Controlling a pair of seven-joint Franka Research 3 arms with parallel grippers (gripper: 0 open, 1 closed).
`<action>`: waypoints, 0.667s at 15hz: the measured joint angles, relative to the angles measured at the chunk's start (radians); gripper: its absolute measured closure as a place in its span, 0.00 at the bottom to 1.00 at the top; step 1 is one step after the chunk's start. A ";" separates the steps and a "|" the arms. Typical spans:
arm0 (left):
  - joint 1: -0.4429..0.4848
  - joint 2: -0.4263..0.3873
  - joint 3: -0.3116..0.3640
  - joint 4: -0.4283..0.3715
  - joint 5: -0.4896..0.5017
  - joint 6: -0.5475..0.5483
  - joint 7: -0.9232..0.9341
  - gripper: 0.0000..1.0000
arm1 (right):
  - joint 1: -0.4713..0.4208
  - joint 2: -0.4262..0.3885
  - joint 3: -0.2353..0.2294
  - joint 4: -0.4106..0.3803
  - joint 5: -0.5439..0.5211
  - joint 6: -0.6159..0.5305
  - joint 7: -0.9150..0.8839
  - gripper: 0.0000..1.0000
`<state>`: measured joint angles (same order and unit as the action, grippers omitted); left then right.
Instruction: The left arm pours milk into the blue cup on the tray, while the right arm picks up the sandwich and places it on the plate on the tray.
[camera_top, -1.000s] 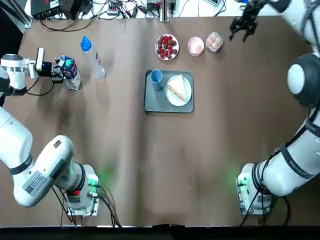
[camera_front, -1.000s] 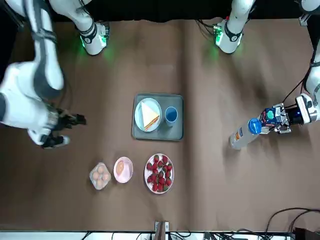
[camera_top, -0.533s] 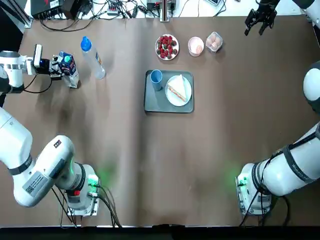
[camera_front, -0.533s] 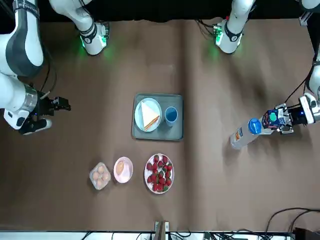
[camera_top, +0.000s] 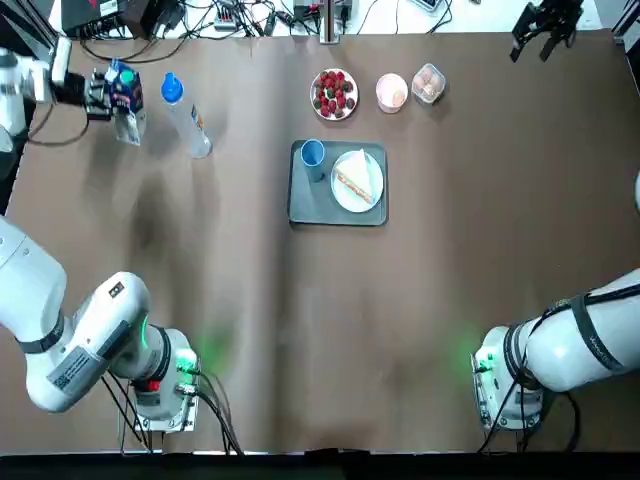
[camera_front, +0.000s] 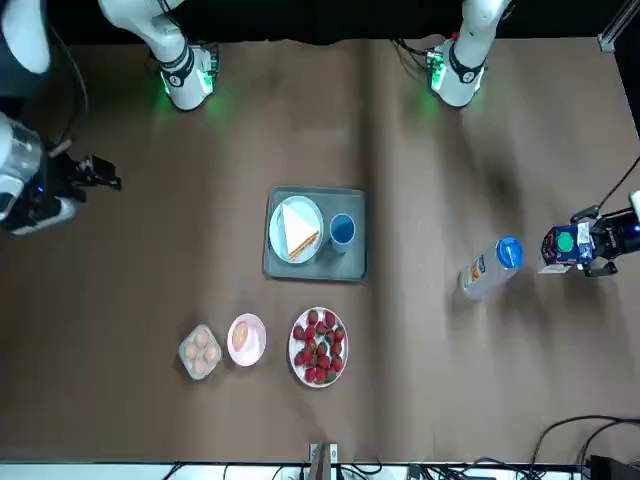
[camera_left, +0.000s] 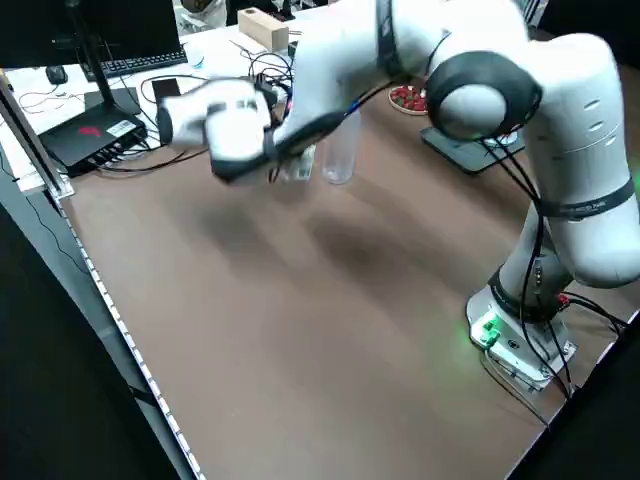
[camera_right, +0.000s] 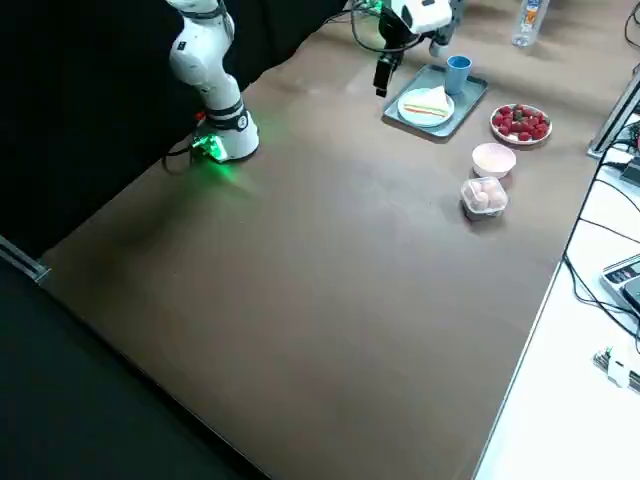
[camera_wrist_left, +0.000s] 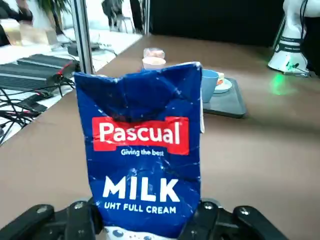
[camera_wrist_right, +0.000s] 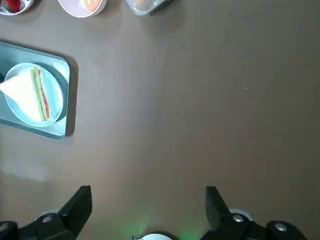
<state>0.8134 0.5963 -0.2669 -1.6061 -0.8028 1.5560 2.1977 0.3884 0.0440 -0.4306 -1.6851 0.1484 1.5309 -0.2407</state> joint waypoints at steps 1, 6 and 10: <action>-0.023 -0.040 -0.001 0.002 0.016 0.000 -0.050 0.43 | -0.005 -0.013 -0.003 -0.001 -0.003 -0.004 0.000 0.00; -0.156 -0.258 -0.003 0.001 0.137 0.000 -0.302 0.43 | -0.013 -0.021 -0.007 -0.004 -0.027 0.004 0.000 0.00; -0.262 -0.347 -0.003 0.000 0.205 0.000 -0.464 0.43 | -0.040 -0.057 0.032 -0.002 -0.043 -0.006 0.005 0.00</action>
<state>0.5509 0.2491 -0.2702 -1.6065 -0.5973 1.5559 1.7340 0.3488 -0.0130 -0.3989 -1.6874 0.1056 1.5246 -0.2357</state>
